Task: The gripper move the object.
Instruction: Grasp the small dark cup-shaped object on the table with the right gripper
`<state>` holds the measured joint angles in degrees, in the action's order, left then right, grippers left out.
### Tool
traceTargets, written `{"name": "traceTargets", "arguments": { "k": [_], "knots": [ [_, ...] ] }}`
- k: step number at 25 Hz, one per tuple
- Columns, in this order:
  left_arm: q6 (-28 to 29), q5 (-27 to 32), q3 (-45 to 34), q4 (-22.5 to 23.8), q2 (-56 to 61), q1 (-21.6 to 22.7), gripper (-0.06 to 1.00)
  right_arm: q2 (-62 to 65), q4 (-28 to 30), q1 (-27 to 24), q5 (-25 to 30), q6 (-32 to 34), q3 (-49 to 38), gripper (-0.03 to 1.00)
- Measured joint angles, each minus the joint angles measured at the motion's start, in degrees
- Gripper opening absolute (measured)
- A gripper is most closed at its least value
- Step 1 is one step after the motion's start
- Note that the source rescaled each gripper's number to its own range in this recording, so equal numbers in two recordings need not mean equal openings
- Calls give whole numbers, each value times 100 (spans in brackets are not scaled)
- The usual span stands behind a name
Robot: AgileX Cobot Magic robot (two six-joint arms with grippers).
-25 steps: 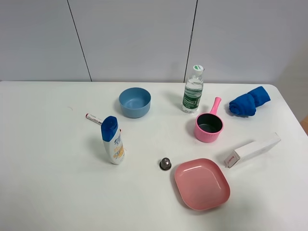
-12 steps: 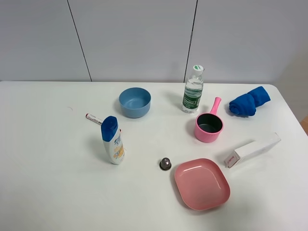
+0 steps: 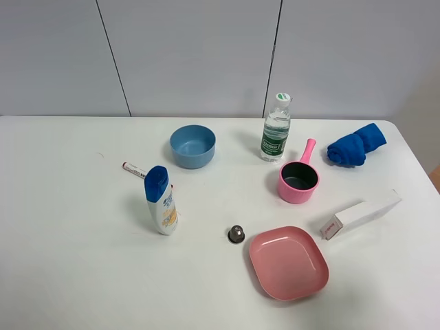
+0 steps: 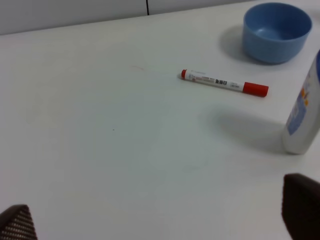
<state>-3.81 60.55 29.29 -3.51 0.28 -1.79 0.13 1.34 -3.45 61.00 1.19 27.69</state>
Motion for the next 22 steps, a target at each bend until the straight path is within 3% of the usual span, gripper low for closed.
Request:
{"name": "traceTargets", "arguments": {
  "k": [12, 22],
  "knots": [
    [0, 0, 0, 3, 0, 0, 100, 0, 26, 0, 0, 0, 0, 100],
    [0, 0, 0, 3, 0, 0, 100, -108, 541, 0, -103, 284, 354, 95]
  ]
}}
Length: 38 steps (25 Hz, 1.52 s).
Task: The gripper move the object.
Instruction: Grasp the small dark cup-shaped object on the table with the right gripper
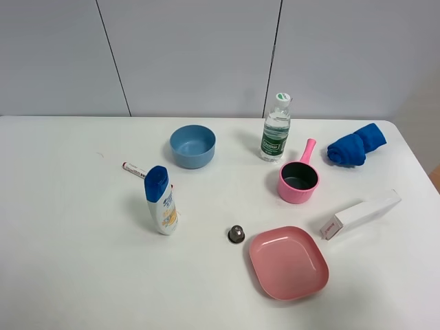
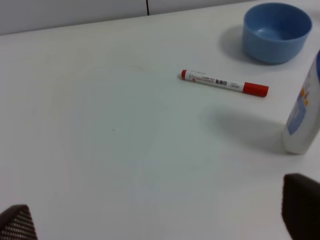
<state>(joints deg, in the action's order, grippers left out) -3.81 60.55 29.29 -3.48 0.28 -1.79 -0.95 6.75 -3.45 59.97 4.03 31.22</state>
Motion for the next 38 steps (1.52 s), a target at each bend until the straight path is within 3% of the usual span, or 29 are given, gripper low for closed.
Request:
{"name": "traceTargets", "arguments": {
  "k": [15, 23, 31, 38],
  "knots": [
    [0, 0, 0, 0, 0, 0, 100, -3670, 66, 0, -82, 10, 2184, 92],
    [0, 0, 0, 0, 0, 0, 100, -5540, -388, 0, 55, -4, 3634, 88],
    [0, 0, 0, 0, 0, 0, 100, -6538, -1061, 45, 409, -1077, 4022, 84],
    [0, 0, 0, 0, 0, 0, 100, -6974, -1205, 586, 563, -1563, 4022, 84]
  ]
}}
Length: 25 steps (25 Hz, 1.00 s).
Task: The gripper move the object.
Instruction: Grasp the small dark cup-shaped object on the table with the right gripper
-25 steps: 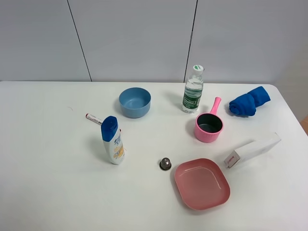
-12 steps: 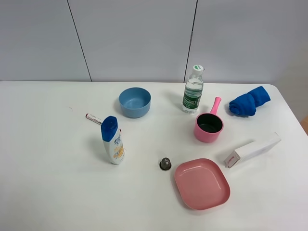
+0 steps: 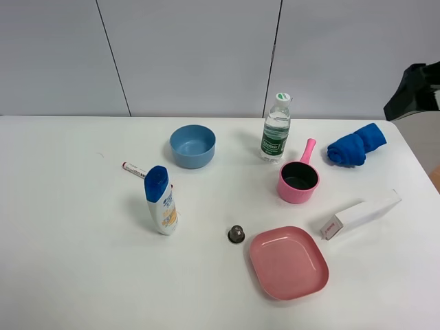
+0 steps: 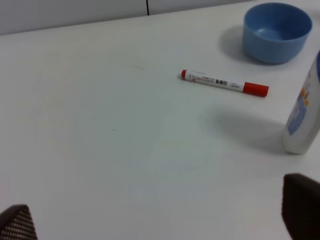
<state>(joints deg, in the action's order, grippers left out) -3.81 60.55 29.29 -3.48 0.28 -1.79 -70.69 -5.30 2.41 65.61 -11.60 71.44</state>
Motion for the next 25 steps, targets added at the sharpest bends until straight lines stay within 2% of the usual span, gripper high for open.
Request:
{"name": "traceTargets", "arguments": {
  "k": [15, 20, 25],
  "knots": [
    [0, 0, 0, 0, 0, 0, 100, -1303, 19, 2561, 234, 180, 18, 84],
    [0, 0, 0, 0, 0, 0, 100, -1985, 116, 2945, 170, 216, 18, 84],
    [0, 0, 0, 0, 0, 0, 100, -2543, 166, 3238, -174, 216, 18, 84]
  ]
}}
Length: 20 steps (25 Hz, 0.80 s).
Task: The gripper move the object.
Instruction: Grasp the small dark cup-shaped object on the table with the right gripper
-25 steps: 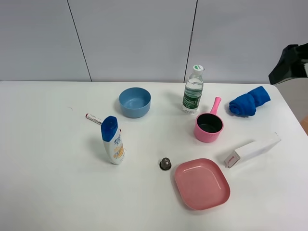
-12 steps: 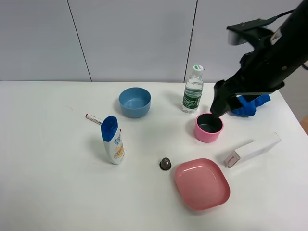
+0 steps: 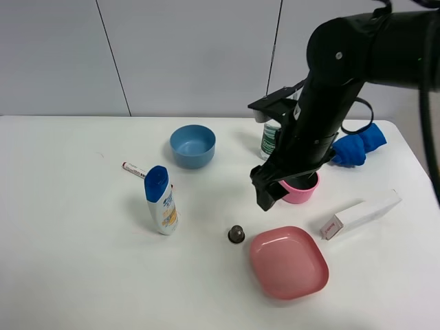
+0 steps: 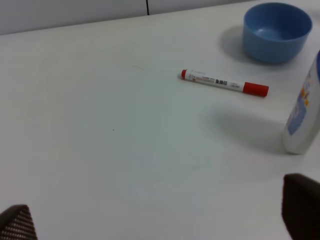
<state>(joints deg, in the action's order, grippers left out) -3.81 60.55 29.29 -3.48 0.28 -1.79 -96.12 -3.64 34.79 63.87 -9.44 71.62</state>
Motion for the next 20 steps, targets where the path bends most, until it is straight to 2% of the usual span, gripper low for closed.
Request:
{"name": "traceTargets", "arguments": {
  "k": [6, 9, 15, 20],
  "knots": [
    [0, 0, 0, 0, 0, 0, 100, -559, 233, 346, -474, 0, 10, 84],
    [0, 0, 0, 0, 0, 0, 100, -775, 263, 496, -510, 0, 17, 83],
    [0, 0, 0, -6, 0, 0, 100, -1105, 364, 641, -676, 0, 17, 76],
    [0, 0, 0, -6, 0, 0, 100, -1438, 364, 641, -805, 0, 21, 75]
  ]
}}
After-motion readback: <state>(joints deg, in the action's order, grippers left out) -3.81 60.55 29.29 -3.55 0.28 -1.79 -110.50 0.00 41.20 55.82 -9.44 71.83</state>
